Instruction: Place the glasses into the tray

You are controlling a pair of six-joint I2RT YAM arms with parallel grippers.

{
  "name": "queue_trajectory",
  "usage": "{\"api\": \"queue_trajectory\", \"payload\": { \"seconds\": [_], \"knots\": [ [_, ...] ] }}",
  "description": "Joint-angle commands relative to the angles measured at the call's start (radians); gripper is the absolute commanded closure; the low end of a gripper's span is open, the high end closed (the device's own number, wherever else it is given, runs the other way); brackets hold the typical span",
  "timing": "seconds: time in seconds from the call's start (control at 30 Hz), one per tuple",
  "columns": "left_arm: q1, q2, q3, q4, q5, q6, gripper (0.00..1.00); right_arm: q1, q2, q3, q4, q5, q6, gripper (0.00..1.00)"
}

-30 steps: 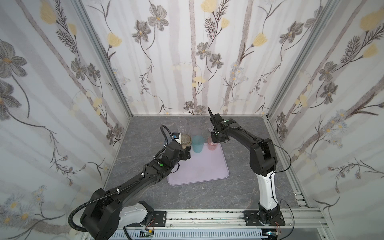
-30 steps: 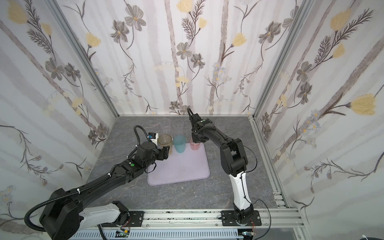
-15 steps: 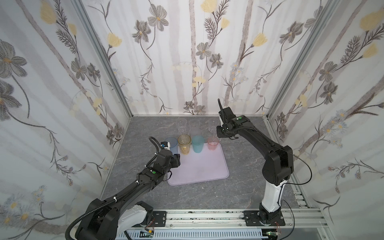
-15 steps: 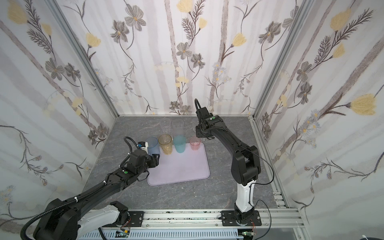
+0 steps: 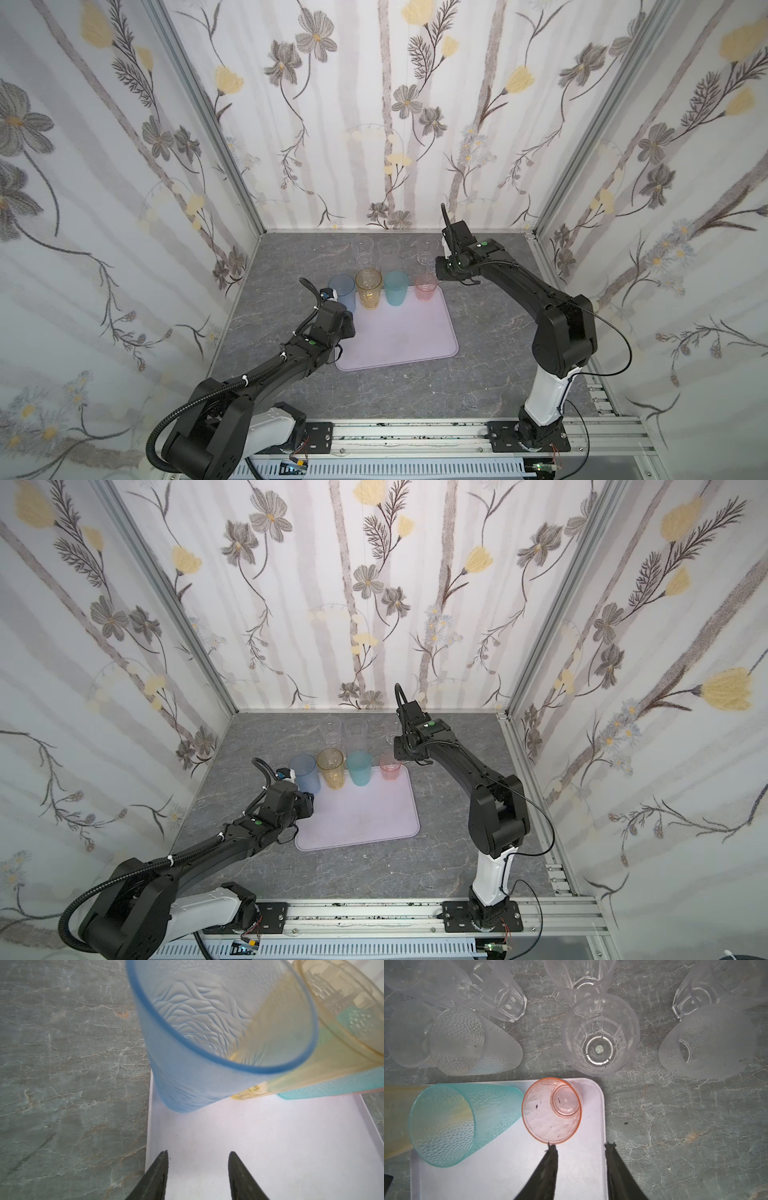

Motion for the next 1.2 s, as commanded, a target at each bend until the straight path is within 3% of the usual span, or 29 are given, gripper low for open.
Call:
{"api": "queue_trajectory", "payload": {
  "seconds": [0.0,0.43,0.7,0.83,1.17],
  "knots": [
    [0.009,0.013,0.003,0.066,-0.04,0.012,0.51,0.0,-0.017,-0.016,0.055,-0.015,0.008,0.61],
    [0.042,0.083,-0.003,0.146,-0.029,0.015,0.47,-0.023,-0.067,-0.122,0.074,-0.01,0.0,0.61],
    [0.042,-0.075,-0.024,0.047,0.045,-0.085,0.45,-0.029,-0.113,-0.358,0.172,-0.079,0.023,0.61],
    [0.042,-0.122,-0.005,-0.06,0.039,-0.105,0.45,-0.028,-0.086,-0.402,0.21,-0.09,0.03,0.62],
    [0.043,-0.138,0.063,-0.167,-0.01,-0.093,0.37,-0.031,0.041,-0.391,0.243,-0.053,0.01,0.82]
  ]
}}
